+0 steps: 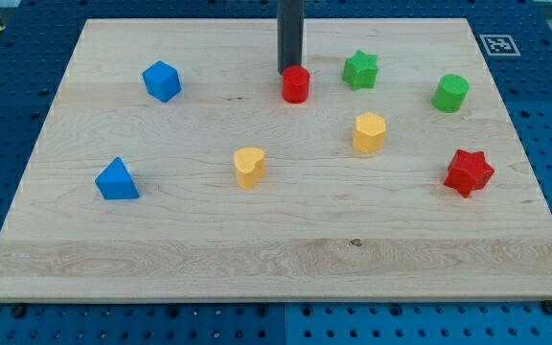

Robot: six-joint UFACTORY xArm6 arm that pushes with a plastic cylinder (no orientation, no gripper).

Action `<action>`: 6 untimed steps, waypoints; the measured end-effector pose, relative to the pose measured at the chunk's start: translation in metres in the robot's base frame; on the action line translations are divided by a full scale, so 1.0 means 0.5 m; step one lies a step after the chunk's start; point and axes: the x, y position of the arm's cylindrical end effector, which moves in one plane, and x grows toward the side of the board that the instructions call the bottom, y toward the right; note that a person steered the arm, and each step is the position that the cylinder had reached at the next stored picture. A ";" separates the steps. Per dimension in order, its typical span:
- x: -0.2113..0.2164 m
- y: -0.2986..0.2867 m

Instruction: Move the red circle into the yellow hexagon

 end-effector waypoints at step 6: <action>0.064 0.032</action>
